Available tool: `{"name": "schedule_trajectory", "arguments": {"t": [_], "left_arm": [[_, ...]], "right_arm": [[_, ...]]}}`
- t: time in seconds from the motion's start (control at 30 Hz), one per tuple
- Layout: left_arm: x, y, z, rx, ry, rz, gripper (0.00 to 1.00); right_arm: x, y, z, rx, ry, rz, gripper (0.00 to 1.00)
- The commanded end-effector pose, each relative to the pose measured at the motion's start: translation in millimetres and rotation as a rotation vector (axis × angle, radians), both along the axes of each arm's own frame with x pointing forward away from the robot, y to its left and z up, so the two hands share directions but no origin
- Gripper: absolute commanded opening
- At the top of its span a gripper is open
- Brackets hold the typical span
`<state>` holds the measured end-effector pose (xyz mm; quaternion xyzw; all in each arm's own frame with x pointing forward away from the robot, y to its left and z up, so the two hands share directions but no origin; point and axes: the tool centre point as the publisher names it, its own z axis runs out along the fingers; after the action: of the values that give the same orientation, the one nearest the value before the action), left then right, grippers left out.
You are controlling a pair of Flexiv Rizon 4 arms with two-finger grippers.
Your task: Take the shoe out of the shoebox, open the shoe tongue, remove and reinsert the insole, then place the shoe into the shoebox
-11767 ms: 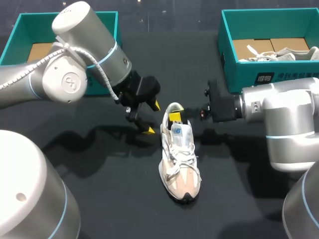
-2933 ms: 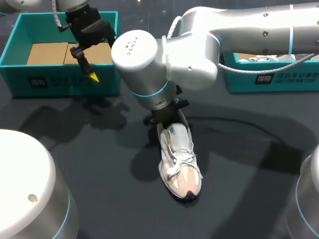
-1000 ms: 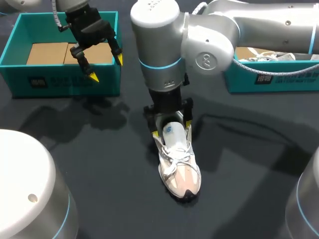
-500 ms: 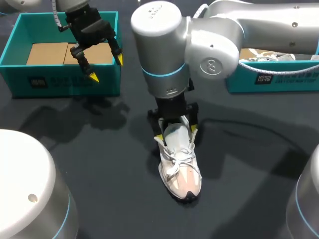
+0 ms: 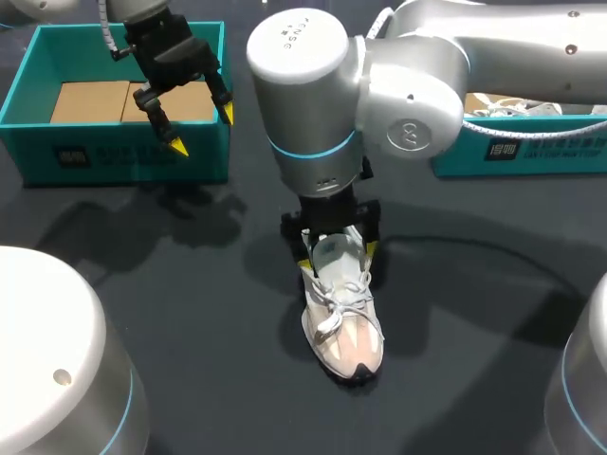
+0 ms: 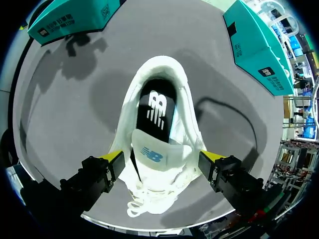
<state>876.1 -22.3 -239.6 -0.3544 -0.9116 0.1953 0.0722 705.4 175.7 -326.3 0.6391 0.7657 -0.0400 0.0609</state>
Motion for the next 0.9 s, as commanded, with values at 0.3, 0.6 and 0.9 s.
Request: {"name": "schedule_trajectory", "arguments": {"t": [0.3, 0.6, 0.9], "left_arm": [[-0.6, 0.6, 0.4, 0.002, -0.003, 0.000, 1.00], [-0.6, 0.6, 0.4, 0.002, -0.003, 0.000, 1.00], [-0.6, 0.6, 0.4, 0.002, -0.003, 0.000, 1.00]], "right_arm": [[-34.1, -13.6, 15.1, 0.005, -0.057, -0.068, 0.56], [-49.2, -11.4, 29.6, -0.011, -0.111, -0.047, 0.46], [-37.2, -4.1, 28.2, -0.008, -0.128, -0.006, 0.28]]}}
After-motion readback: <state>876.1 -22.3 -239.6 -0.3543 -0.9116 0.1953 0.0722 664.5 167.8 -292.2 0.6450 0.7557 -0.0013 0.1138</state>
